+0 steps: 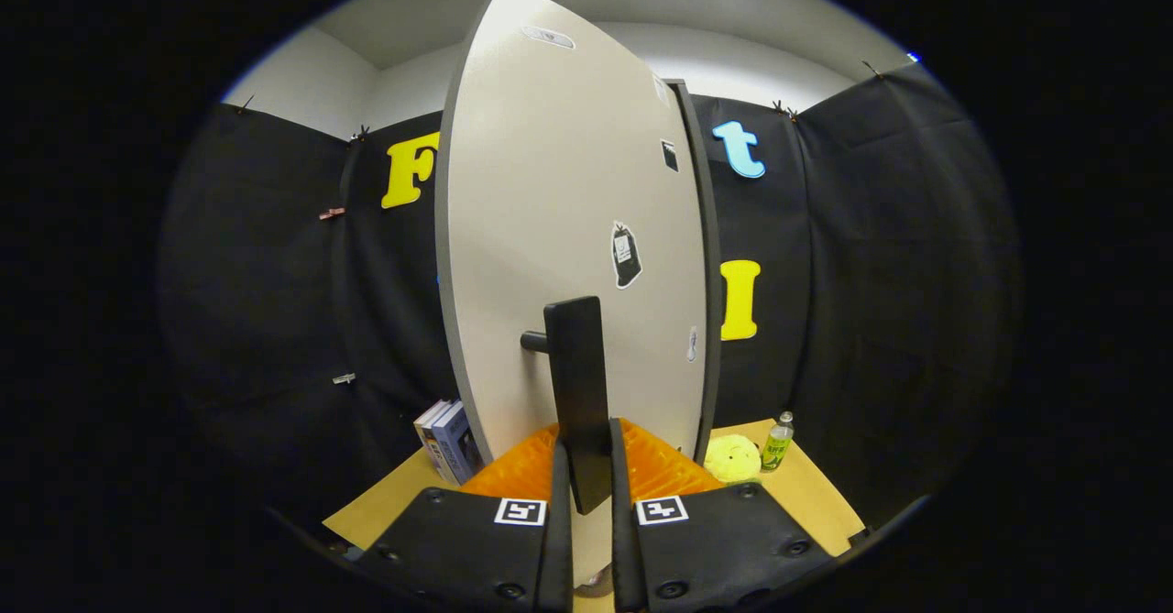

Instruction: Open the shoe cabinet door, grab the shoes and put them into the shoe cabinet, then close the shoe cabinet door.

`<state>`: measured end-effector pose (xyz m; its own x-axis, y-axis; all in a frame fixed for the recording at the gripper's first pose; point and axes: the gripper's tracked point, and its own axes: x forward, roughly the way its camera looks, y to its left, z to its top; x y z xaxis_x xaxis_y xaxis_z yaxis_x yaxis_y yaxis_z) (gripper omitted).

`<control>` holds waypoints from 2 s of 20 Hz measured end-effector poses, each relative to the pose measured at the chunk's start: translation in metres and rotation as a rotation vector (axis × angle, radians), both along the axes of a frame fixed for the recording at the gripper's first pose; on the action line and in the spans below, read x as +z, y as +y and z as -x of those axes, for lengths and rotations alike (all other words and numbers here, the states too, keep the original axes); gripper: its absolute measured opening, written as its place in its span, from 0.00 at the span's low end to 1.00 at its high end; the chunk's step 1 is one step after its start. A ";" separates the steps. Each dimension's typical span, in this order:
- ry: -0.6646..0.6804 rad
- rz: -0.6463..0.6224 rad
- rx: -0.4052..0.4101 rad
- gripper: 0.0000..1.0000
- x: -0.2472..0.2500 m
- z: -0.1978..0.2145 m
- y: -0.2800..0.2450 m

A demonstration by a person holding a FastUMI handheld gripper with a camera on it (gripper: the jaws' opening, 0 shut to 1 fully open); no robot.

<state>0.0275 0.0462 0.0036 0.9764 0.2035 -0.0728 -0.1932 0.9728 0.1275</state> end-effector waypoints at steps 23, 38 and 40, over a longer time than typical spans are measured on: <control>0.002 -0.036 -0.073 0.08 -0.004 0.003 -0.151; -0.083 -0.033 -0.153 0.26 0.017 0.069 -0.157; -0.088 -0.023 -0.147 0.38 0.018 0.080 -0.152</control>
<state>-0.0527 -0.1054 0.0221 0.9981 0.0589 0.0170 -0.0607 0.9884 0.1390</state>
